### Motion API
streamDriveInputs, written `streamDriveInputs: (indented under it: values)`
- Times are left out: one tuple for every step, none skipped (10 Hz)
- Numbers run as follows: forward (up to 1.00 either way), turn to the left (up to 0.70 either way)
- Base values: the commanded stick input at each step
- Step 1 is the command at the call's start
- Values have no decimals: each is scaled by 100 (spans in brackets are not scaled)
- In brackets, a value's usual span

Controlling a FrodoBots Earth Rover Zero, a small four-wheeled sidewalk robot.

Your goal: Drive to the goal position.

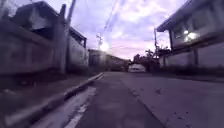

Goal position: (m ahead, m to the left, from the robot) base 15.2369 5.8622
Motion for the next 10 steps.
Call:
streamDriveInputs:
  values:
    - [70,0]
    - [70,0]
    - [70,0]
    - [70,0]
    - [70,0]
    - [70,0]
    - [70,-35]
    - [70,-35]
    - [70,-35]
    - [70,-23]
